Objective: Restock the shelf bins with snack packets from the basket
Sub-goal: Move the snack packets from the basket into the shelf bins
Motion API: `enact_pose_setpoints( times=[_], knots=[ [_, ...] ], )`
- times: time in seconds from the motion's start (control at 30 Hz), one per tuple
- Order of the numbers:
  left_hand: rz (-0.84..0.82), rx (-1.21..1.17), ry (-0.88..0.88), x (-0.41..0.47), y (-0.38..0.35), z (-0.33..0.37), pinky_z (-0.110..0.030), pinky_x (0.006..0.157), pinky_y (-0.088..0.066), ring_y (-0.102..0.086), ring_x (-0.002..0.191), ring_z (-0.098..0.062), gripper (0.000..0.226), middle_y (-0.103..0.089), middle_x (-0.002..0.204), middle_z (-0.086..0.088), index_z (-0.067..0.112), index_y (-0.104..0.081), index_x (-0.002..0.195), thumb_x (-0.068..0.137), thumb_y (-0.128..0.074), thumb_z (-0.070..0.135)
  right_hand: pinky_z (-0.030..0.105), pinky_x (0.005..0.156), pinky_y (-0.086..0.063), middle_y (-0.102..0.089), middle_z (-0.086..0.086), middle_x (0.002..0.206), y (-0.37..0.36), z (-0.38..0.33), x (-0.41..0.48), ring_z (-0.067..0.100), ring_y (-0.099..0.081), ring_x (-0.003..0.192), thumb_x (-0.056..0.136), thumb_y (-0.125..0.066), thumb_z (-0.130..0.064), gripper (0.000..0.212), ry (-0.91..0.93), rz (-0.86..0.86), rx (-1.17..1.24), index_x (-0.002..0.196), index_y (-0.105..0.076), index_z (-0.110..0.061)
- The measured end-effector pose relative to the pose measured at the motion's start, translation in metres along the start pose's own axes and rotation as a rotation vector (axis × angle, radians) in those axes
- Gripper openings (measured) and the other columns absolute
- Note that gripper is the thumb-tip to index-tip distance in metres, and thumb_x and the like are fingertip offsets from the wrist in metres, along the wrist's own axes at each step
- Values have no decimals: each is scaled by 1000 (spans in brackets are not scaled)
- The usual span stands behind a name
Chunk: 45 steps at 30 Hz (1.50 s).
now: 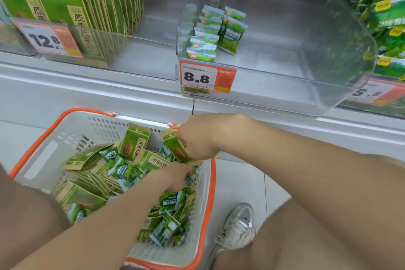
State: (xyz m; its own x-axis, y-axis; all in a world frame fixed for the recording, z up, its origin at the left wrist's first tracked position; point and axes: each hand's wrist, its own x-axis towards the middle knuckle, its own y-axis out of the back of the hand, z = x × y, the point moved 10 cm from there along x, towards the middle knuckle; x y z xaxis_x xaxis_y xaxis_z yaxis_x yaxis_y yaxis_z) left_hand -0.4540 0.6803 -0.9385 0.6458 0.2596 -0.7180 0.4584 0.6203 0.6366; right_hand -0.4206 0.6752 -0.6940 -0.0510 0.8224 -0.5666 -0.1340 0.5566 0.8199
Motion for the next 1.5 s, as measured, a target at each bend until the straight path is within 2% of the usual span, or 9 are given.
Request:
enact_pose_setpoints(
  times=[0.3, 0.43, 0.57, 0.73, 0.87, 1.1, 1.27, 1.37, 1.5],
  knots=[
    [205, -169, 1, -1, 29, -1, -22, 81, -50, -67, 102, -20, 34, -70, 116, -2, 17, -79, 111, 90, -66, -8, 32, 56, -43, -54, 3, 83, -6, 7, 7, 21, -58, 72, 100, -48, -18, 16, 14, -36, -4, 84, -50, -16],
    [315, -226, -24, -19, 53, -7, -20, 76, -51, -67, 91, -15, 36, -73, 100, 2, 23, -84, 93, 86, -69, -9, 32, 59, -45, -63, 7, 104, 2, 11, 5, 24, -64, 88, 101, -49, -23, 24, 14, -13, 22, 117, -64, -13],
    [353, -305, -117, -45, 79, 2, -23, 81, -57, -68, 87, -9, 22, -76, 92, 8, 27, -85, 91, 84, -83, 6, 44, 88, -59, -63, 11, 121, 10, 18, -2, 31, -67, 106, 102, -49, -28, 34, -3, -1, 48, 130, -63, -15],
    [419, -550, -251, -94, 132, 14, -21, 73, -55, -73, 76, -6, 5, -78, 78, 9, 22, -84, 87, 86, -87, 18, 47, 91, -59, -71, 13, 119, 20, 32, -19, 34, -68, 109, 99, -57, -30, 37, -30, 14, 28, 128, -67, -9],
    [457, -923, -271, -136, 172, 16, -26, 72, -59, -71, 73, -15, 9, -76, 77, -3, 7, -79, 94, 90, -82, 14, 34, 93, -54, -68, -1, 128, 37, 44, -42, 23, -64, 114, 86, -79, -50, 68, -14, 28, 154, 141, -58, -16],
    [532, -1159, -408, -194, 215, 33, -29, 67, -64, -76, 74, -21, 14, -79, 87, -8, 4, -73, 104, 103, -62, 13, 28, 67, -57, -76, -4, 76, 72, 66, -61, 7, -72, 64, 82, -87, -40, 31, -59, 257, 469, 98, -71, -18],
    [626, -1155, -457, -213, 232, 37, -31, 71, -64, -78, 82, -26, 16, -80, 93, -14, 8, -75, 102, 103, -62, 16, 31, 67, -62, -79, 4, 78, 82, 73, -72, 14, -77, 68, 82, -88, -21, 23, -66, 314, 757, 94, -71, -11],
    [793, -1158, -495, -227, 251, 41, -30, 65, -61, -76, 76, -24, 18, -79, 85, -12, 13, -76, 94, 104, -62, 19, 37, 71, -66, -78, 15, 81, 92, 79, -82, 22, -77, 69, 87, -84, -13, 23, -75, 400, 1103, 102, -70, -2],
    [1393, -838, -386, -267, 278, 34, -33, 60, -58, -70, 64, -13, 31, -72, 68, 2, 18, -74, 83, 108, -57, 26, 34, 64, -64, -75, 15, 78, 118, 118, -95, 23, -75, 67, 92, -77, -12, 20, -154, 607, 1287, 105, -71, 2]
  ],
)
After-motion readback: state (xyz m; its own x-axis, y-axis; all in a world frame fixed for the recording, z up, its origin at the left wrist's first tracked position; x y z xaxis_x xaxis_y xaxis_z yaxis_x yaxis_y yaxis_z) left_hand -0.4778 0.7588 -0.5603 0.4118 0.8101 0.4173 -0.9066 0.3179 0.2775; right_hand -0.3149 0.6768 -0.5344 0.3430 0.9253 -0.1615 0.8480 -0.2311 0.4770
